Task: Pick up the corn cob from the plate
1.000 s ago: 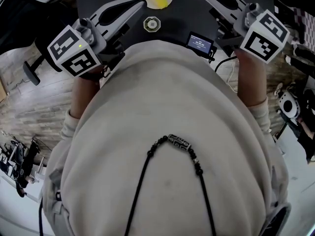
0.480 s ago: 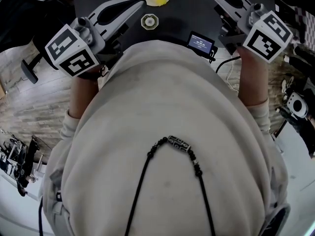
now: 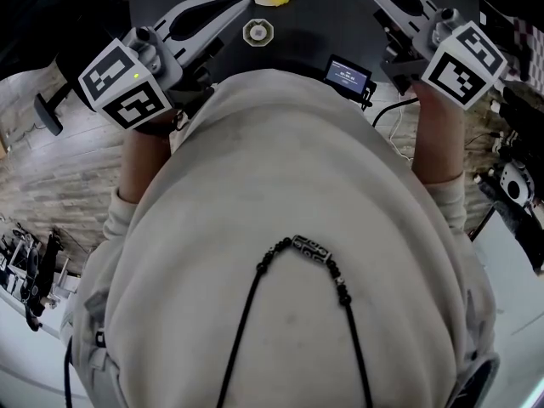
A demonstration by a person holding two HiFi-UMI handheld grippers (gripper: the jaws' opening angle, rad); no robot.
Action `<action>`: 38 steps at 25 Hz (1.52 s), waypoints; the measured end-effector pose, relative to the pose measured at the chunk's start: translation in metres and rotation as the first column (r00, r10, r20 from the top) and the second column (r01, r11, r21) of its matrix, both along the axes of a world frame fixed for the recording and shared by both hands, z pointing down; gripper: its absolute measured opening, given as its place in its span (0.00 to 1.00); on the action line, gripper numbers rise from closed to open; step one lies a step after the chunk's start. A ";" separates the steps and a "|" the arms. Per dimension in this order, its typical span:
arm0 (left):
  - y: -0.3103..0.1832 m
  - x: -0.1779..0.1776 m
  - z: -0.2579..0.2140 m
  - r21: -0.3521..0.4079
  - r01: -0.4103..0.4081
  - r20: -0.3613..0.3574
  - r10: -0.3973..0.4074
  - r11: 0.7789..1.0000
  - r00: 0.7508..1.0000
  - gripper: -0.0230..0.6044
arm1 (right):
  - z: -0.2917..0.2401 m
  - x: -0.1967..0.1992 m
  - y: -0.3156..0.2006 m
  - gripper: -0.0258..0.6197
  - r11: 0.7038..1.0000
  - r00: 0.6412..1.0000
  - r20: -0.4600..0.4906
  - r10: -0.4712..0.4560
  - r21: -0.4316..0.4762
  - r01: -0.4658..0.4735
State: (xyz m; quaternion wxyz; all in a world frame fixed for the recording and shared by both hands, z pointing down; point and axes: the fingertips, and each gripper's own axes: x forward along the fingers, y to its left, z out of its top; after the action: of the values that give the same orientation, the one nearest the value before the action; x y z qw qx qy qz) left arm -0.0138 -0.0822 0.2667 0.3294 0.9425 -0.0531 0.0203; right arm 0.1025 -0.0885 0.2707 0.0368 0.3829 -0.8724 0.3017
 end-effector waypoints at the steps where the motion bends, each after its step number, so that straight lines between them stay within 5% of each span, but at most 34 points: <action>1: 0.000 0.000 0.001 -0.003 0.002 0.003 -0.002 1.000 1.000 0.04 | 0.001 0.001 0.000 0.07 1.000 1.000 0.001 0.001 -0.001 -0.001; 38: 0.002 -0.013 0.035 -0.094 0.056 0.073 -0.049 0.994 0.996 0.04 | 0.065 0.005 -0.032 0.07 0.985 0.995 -0.090 -0.051 -0.171 0.035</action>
State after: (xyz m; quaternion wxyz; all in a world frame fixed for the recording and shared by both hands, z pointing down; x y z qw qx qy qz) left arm -0.0270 -0.0802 0.3013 0.3727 0.9225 -0.0883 0.0474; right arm 0.1071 -0.1209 0.3361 0.1165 0.3732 -0.8490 0.3555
